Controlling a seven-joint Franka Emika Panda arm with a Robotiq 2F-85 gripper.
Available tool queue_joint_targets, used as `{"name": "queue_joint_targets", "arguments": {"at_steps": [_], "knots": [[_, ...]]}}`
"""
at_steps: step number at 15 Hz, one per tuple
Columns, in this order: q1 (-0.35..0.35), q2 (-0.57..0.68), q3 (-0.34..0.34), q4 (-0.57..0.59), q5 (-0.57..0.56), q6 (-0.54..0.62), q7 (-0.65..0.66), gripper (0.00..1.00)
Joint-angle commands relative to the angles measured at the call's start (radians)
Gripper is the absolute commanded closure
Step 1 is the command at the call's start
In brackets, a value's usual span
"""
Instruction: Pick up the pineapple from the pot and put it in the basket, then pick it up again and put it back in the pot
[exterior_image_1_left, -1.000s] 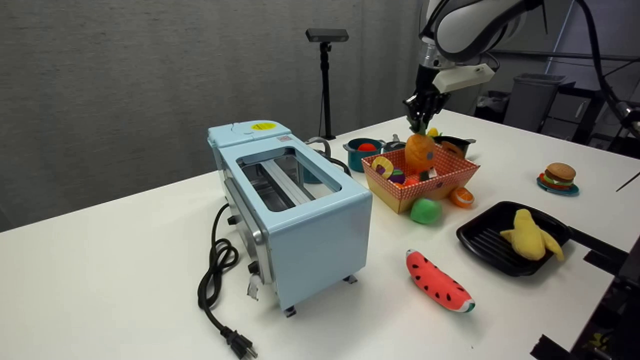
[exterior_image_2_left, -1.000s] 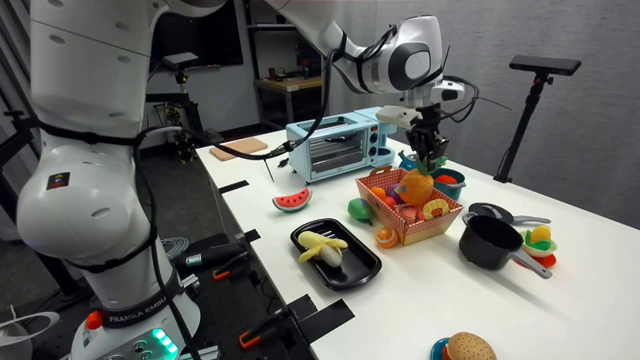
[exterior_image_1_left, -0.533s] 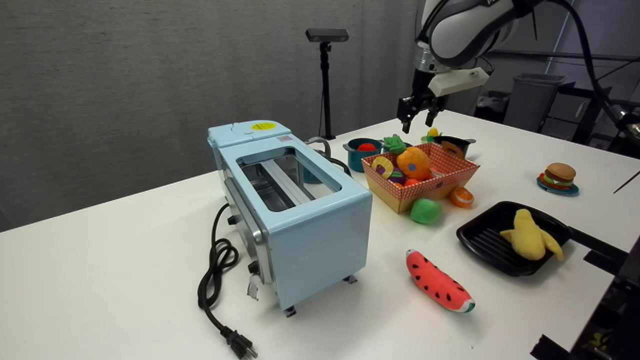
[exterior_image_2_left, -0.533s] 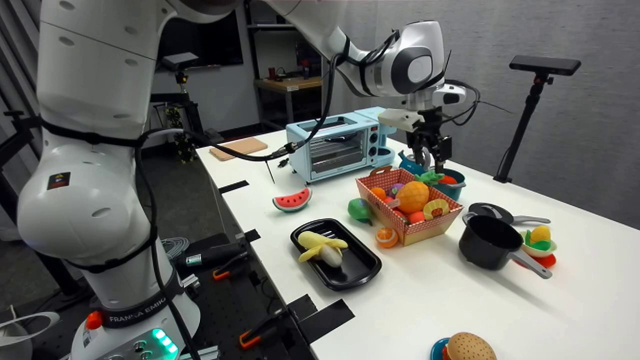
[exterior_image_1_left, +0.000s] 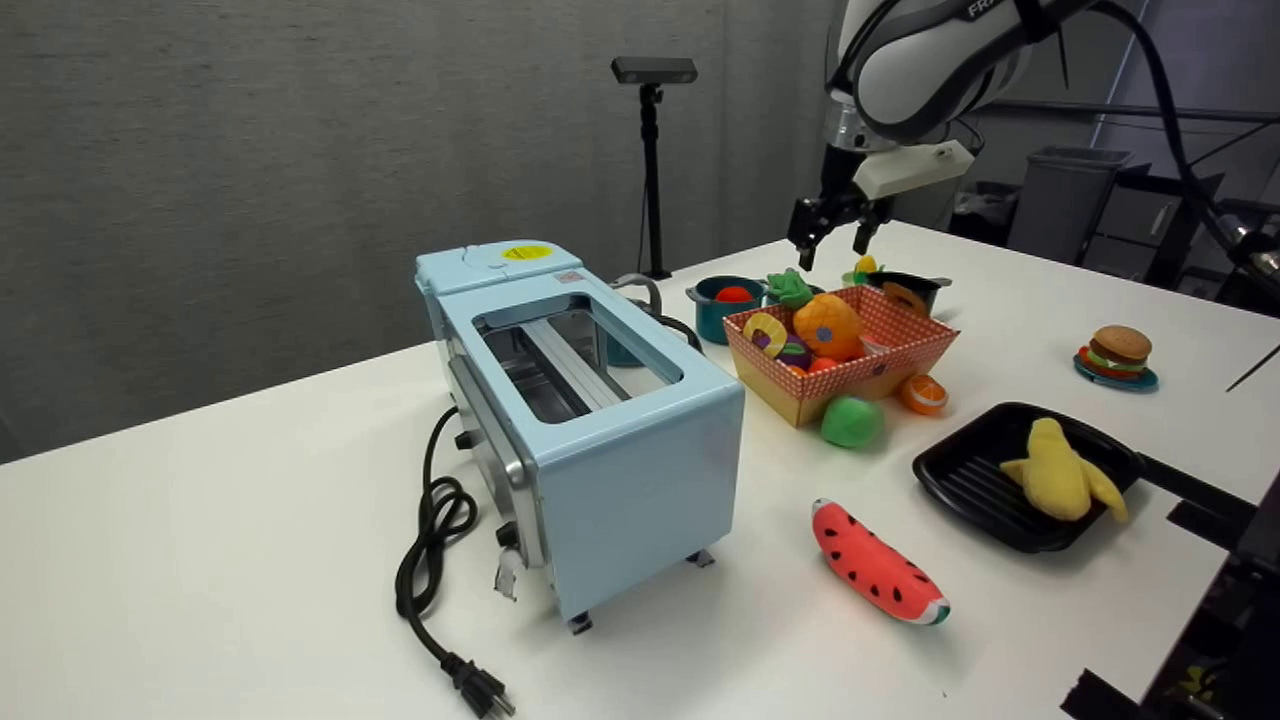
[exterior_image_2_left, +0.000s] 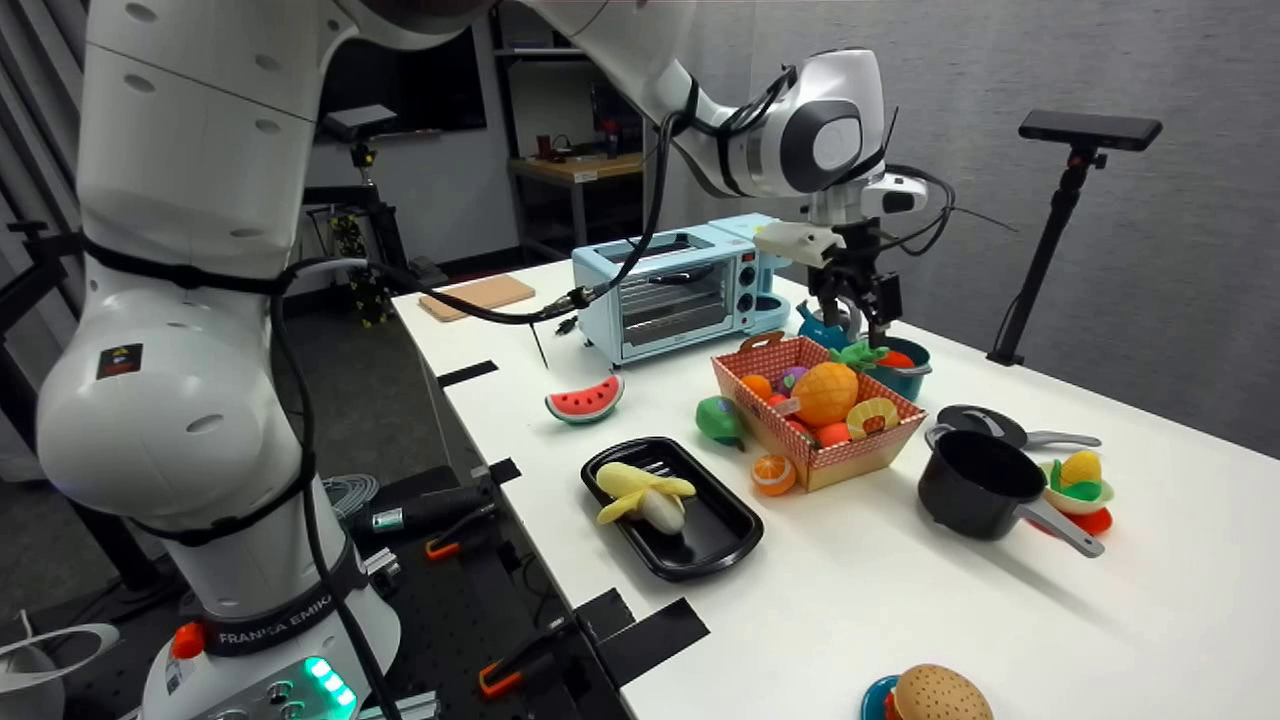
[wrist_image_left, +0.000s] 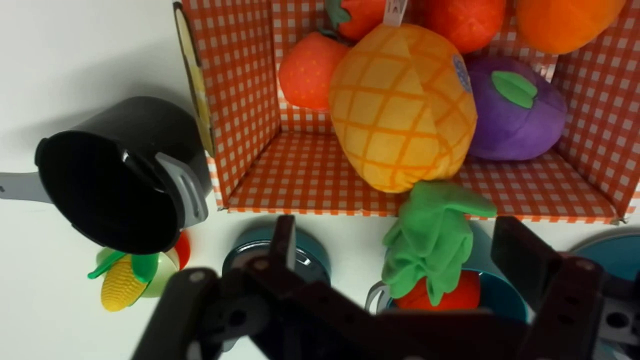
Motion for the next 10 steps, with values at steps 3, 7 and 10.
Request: {"name": "queue_joint_targets", "arguments": {"at_steps": [3,7,10], "knots": [[0.049,0.037,-0.014,0.035,-0.049,-0.028,-0.002,0.00],[0.055,0.073,-0.013,0.059,-0.044,-0.031,-0.010,0.00],[0.053,0.100,-0.020,0.074,-0.043,-0.026,-0.008,0.00]]}}
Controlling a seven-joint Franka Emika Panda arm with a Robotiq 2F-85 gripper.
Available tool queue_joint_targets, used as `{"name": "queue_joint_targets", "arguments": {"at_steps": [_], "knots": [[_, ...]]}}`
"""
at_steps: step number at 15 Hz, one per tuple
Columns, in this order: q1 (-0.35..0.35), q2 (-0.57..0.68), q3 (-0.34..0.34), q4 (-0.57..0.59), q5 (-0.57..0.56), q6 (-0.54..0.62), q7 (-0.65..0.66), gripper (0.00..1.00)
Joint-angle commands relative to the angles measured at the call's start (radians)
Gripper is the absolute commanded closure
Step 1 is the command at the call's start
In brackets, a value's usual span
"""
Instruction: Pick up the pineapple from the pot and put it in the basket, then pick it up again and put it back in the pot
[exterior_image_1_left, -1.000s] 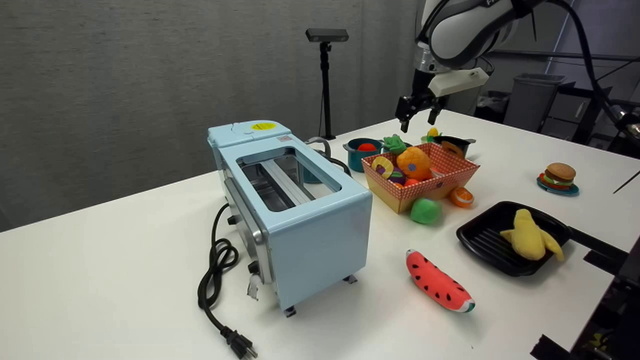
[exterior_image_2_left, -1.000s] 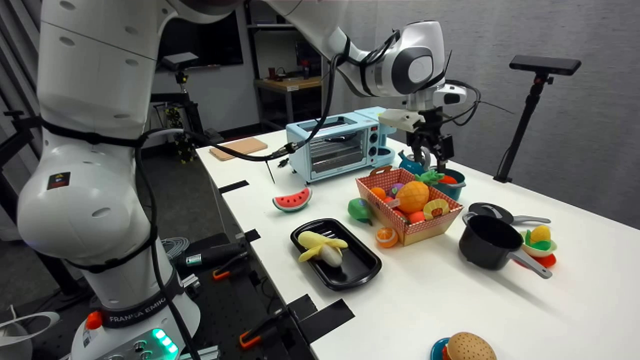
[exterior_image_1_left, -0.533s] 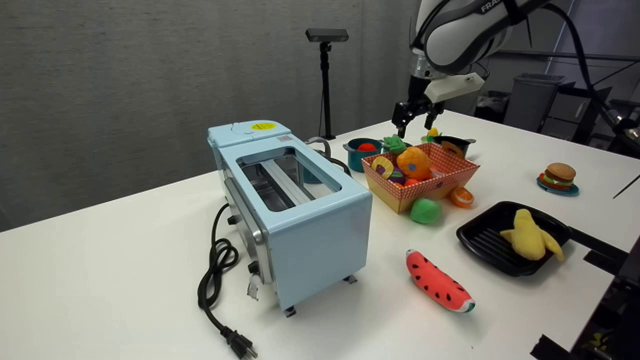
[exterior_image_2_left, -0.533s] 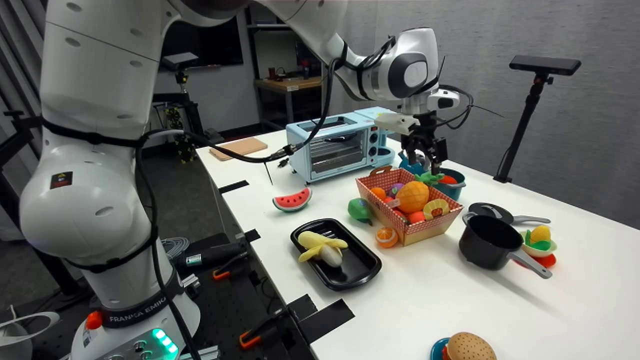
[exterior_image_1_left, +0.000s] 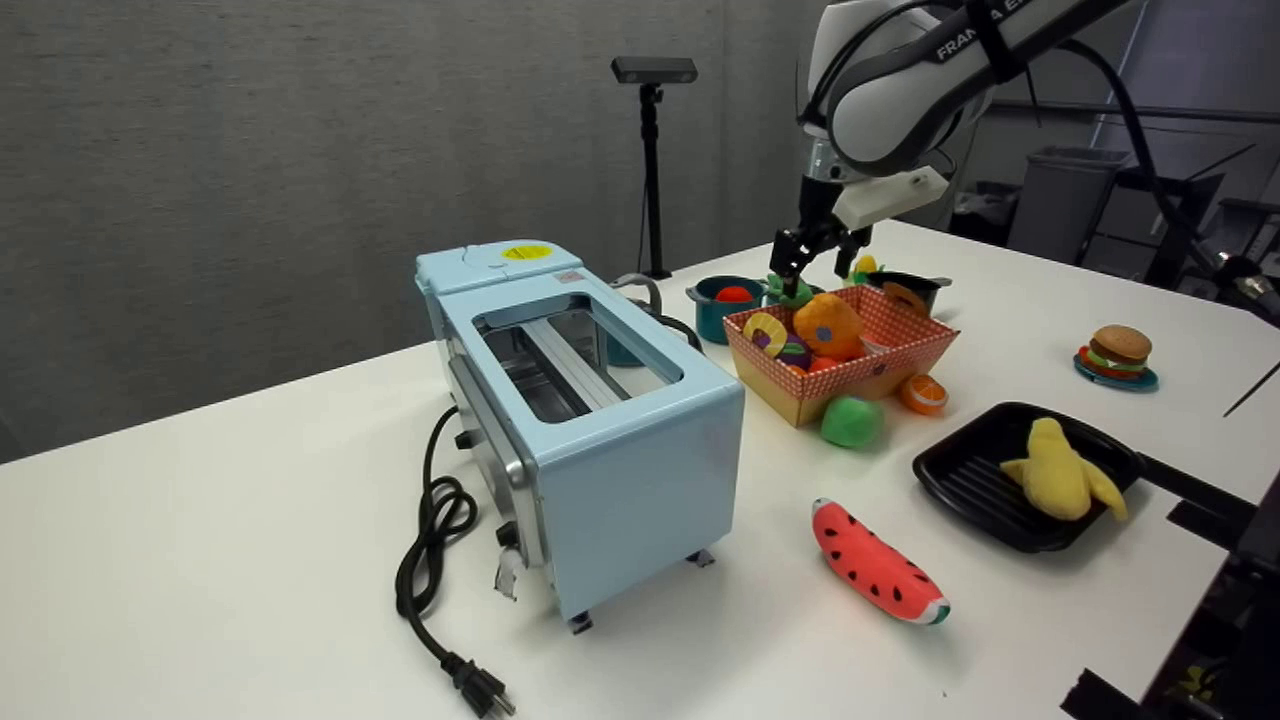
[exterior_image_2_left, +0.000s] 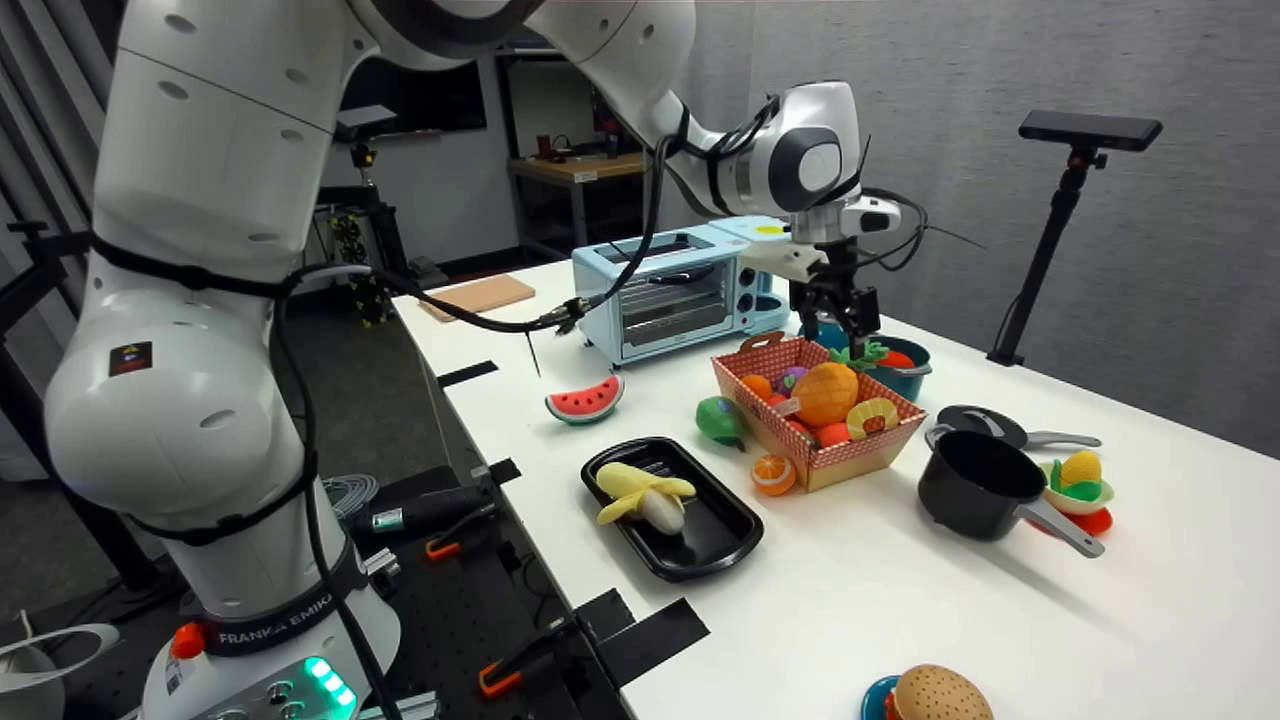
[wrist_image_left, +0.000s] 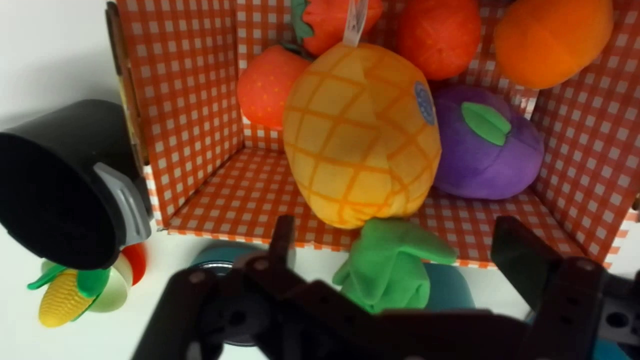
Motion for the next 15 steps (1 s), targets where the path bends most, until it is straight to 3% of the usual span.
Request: {"name": "queue_joint_targets", "arguments": {"at_steps": [1,13,14,15], "knots": [[0.008,0.045,-0.022,0.050,-0.019,-0.020,-0.005,0.00],[0.006,0.096,-0.064,0.034,-0.024,0.009,0.013,0.00],[0.005,0.099,-0.065,0.036,-0.022,0.008,0.012,0.05],[0.002,0.104,-0.064,0.041,-0.020,0.005,0.004,0.28]]}}
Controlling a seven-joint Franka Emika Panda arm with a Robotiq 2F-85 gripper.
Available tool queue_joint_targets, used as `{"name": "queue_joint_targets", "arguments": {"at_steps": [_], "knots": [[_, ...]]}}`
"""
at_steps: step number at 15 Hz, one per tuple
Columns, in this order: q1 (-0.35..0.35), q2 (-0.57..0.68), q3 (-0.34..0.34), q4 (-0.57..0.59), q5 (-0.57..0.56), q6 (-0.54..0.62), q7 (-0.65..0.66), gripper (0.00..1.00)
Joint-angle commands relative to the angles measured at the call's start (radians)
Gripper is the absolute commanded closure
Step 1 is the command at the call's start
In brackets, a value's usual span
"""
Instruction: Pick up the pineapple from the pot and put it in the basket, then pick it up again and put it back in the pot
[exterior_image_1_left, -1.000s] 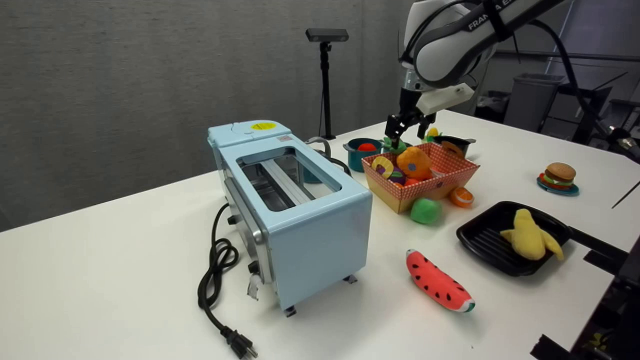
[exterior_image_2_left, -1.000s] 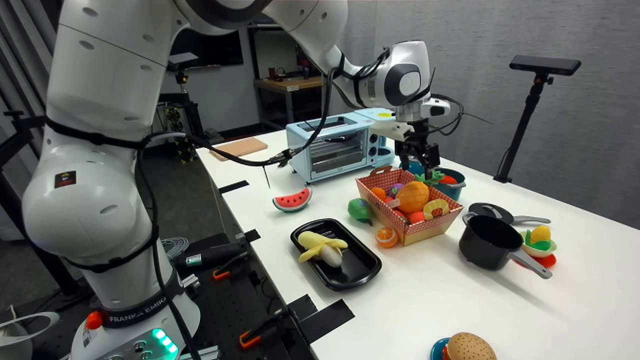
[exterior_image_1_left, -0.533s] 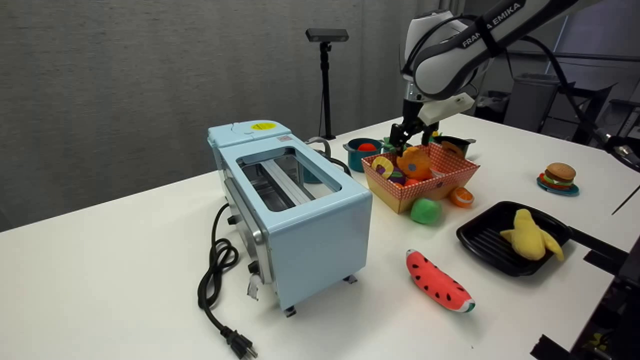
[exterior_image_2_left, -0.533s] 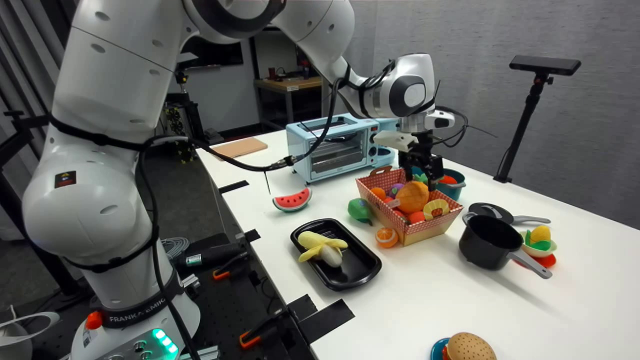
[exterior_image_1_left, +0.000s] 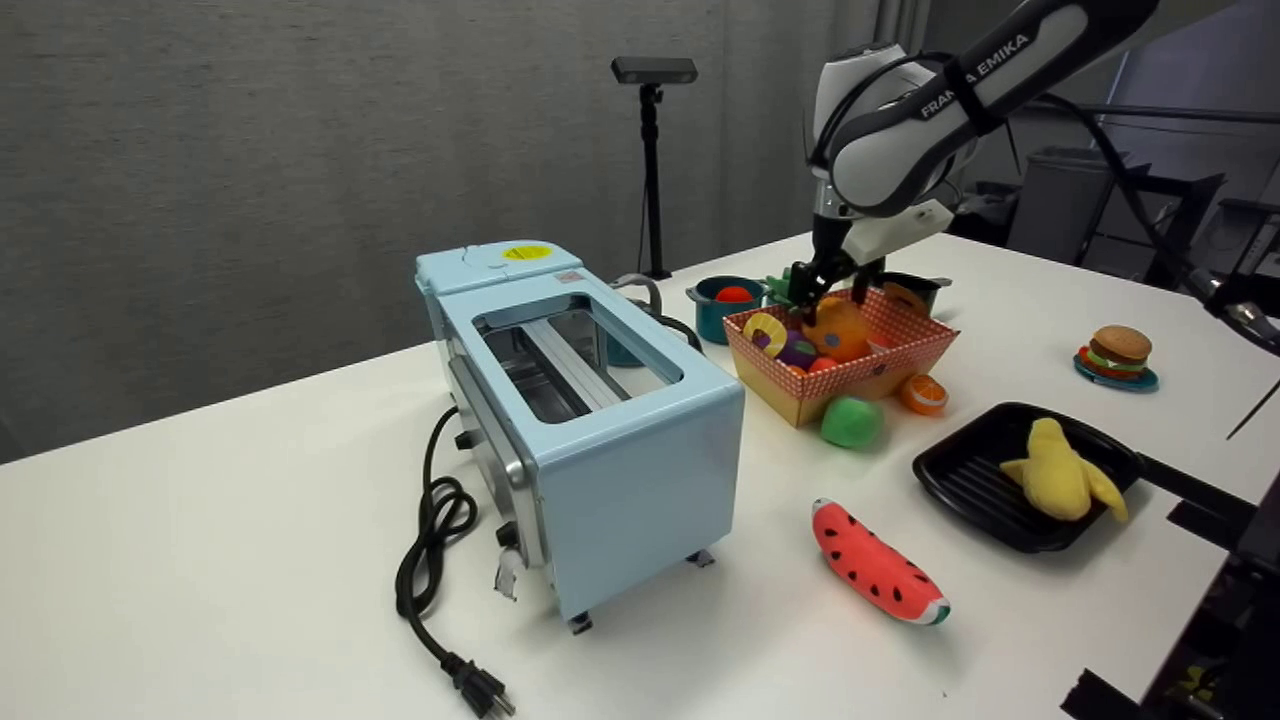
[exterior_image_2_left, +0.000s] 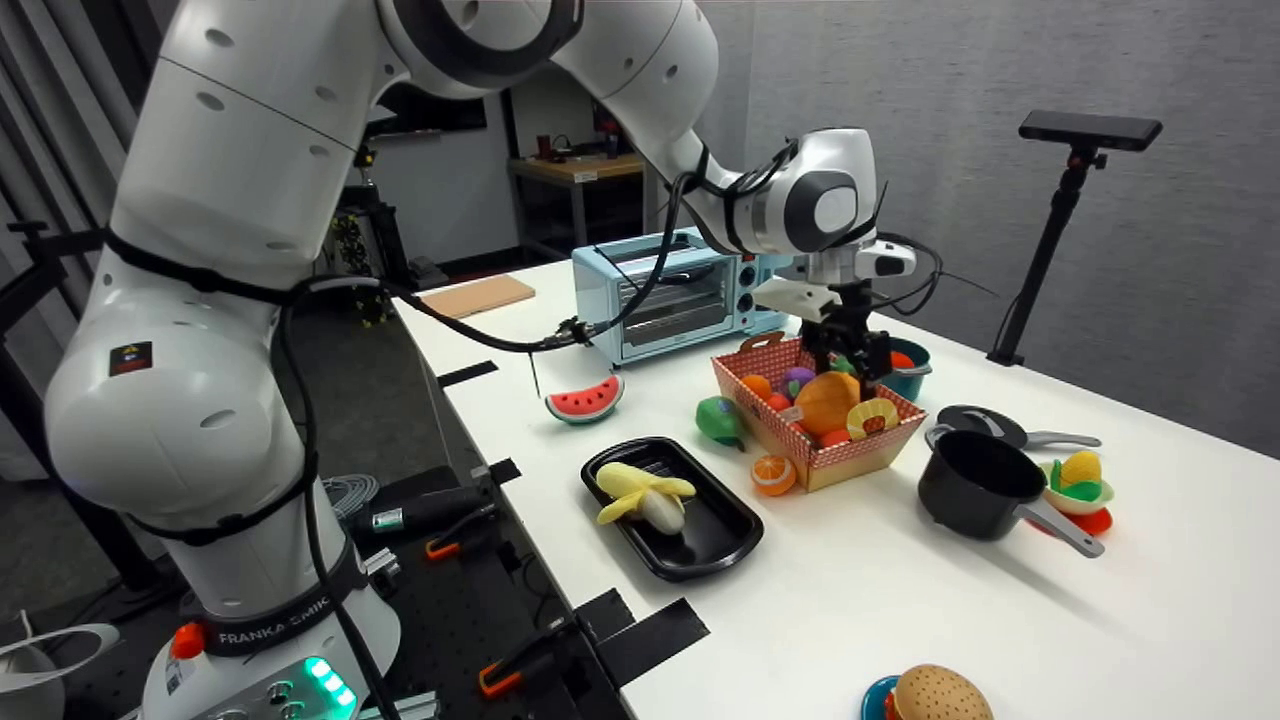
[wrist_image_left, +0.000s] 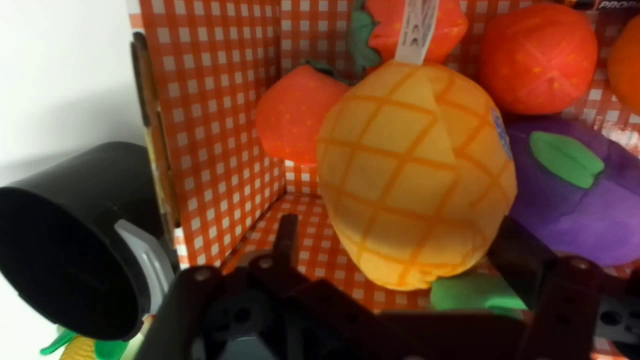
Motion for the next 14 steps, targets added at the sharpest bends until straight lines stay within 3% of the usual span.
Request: {"name": "queue_joint_targets", "arguments": {"at_steps": [1,3,7,11,12,14], "knots": [[0.002,0.023,-0.013,0.029,-0.017,0.002,0.004,0.29],[0.002,0.026,-0.015,0.035,-0.017,0.004,0.007,0.39],[0.001,0.020,-0.019,0.037,-0.015,0.002,0.009,0.71],[-0.003,-0.003,-0.021,0.029,-0.011,-0.001,0.005,0.96],[-0.004,-0.012,-0.020,0.027,-0.009,-0.003,0.003,0.99],[-0.005,-0.032,-0.022,0.019,-0.008,-0.003,0.003,0.95]]}}
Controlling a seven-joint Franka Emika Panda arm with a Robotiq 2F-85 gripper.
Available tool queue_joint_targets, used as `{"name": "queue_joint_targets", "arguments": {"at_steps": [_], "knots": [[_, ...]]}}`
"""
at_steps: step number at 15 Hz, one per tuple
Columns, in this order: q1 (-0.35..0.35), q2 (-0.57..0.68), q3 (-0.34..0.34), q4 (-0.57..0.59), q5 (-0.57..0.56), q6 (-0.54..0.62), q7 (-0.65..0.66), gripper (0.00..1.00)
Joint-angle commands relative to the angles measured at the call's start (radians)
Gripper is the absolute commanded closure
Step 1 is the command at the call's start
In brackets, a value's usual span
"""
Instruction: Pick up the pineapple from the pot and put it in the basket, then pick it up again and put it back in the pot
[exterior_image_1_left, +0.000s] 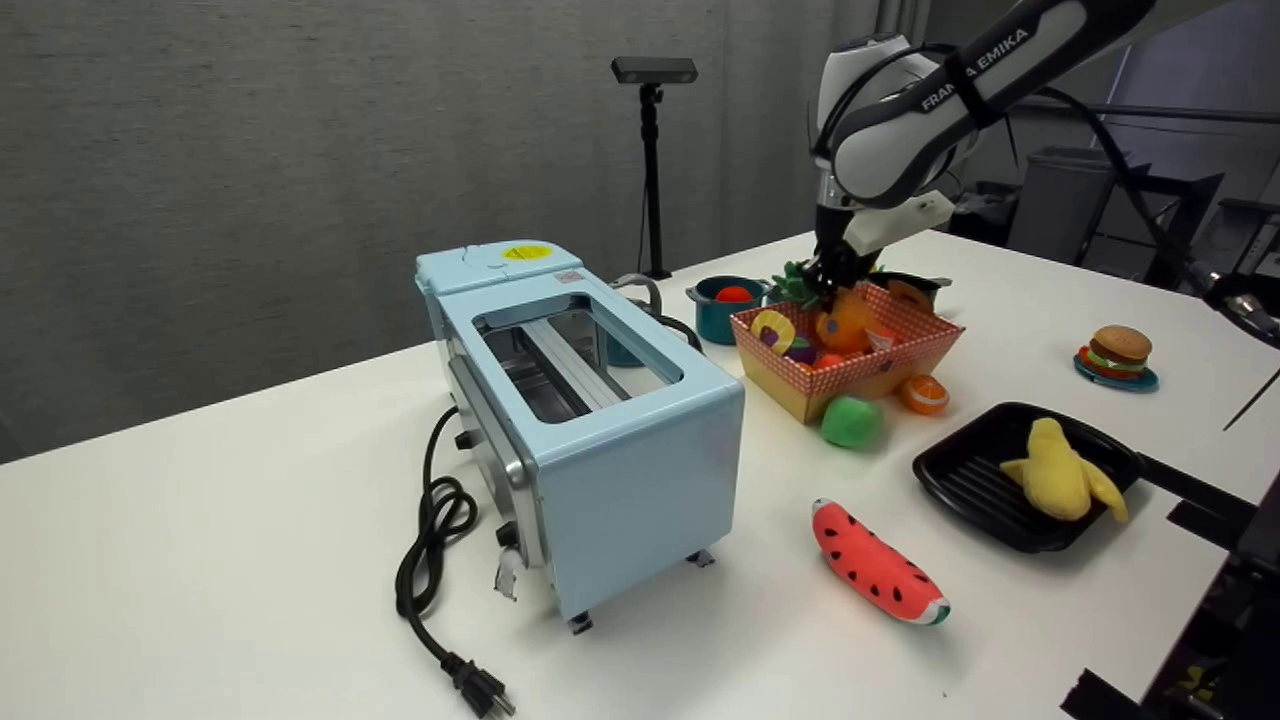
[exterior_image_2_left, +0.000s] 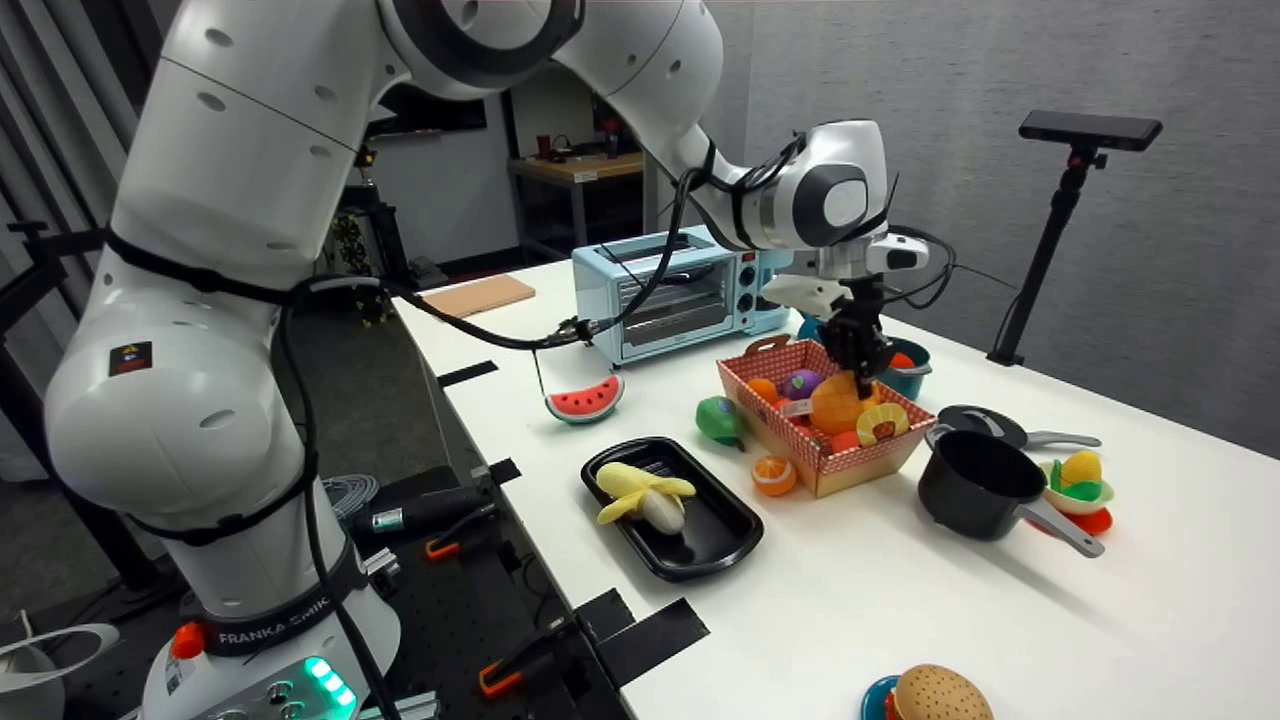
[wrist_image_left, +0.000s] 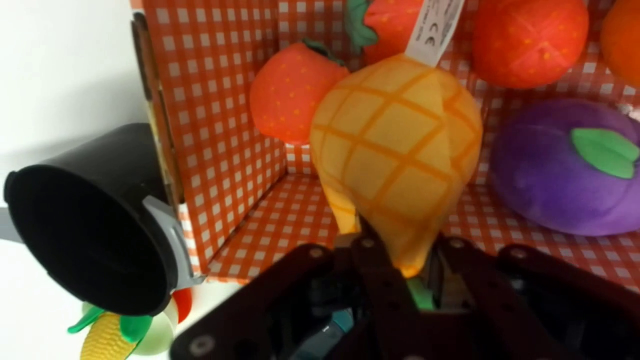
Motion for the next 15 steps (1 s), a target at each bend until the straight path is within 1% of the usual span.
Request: {"name": "queue_joint_targets", "arguments": {"at_steps": [1,2,3,9,15], "knots": [[-0.005,-0.042,-0.004,-0.007,-0.007,-0.004,0.002,0.98],[-0.006,-0.057,-0.003,-0.014,-0.005,-0.005,0.001,0.99],[-0.008,-0.069,-0.002,-0.017,-0.004,-0.006,0.000,0.96],[-0.023,-0.148,0.001,-0.034,0.004,-0.014,-0.004,0.96],[-0.067,-0.204,0.004,-0.034,0.041,-0.026,-0.015,0.96]]}}
